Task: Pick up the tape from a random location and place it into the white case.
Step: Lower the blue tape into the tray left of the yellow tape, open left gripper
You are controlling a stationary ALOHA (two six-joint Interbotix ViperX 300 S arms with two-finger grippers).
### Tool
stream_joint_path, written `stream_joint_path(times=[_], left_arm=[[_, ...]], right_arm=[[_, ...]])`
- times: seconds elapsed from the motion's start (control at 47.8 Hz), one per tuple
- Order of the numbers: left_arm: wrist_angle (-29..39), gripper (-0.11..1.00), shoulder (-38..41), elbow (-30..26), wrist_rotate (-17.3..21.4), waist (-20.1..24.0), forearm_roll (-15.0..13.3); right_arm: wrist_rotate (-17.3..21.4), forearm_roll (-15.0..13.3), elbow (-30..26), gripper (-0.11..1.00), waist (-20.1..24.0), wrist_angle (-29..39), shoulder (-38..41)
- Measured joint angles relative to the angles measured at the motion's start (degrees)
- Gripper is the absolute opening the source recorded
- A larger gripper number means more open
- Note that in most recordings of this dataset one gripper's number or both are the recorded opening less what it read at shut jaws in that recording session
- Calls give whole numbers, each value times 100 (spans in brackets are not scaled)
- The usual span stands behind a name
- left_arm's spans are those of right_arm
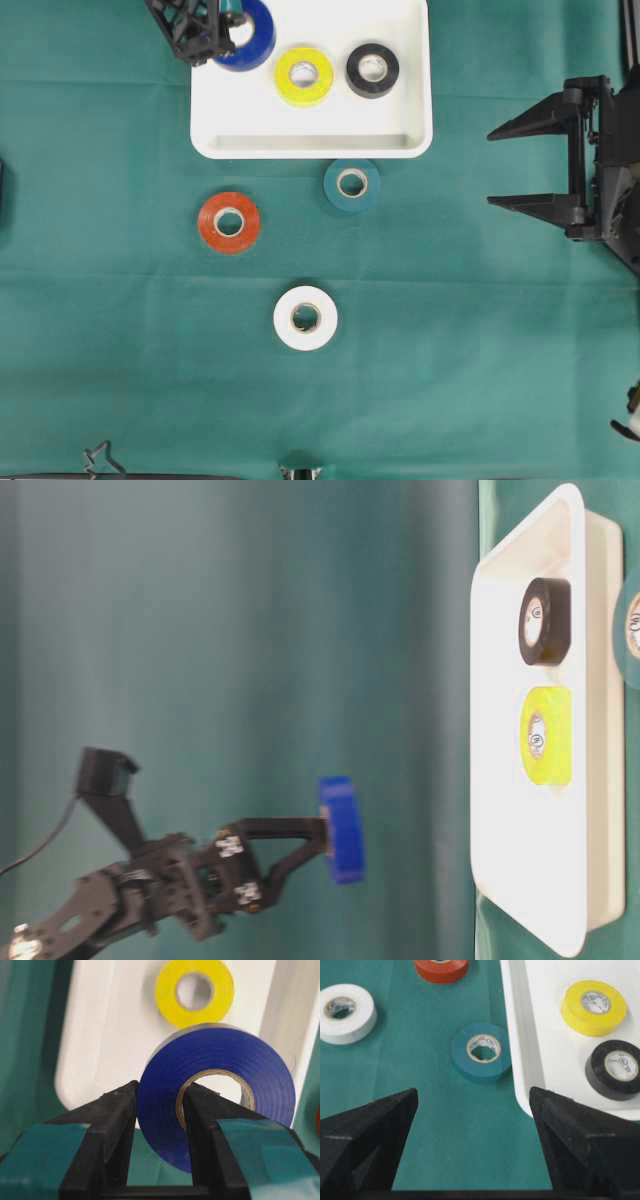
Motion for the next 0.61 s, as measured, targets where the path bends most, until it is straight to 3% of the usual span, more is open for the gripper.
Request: stream_joint_path(times=[0.356,0.607], left_arm=[[-1099,24,765,782,0,132,9],[-1635,24,1116,1011,9,220,0]], right_arm=[[0,0,9,87,0,0,0],[-9,-9,0,87,0,0,-9]])
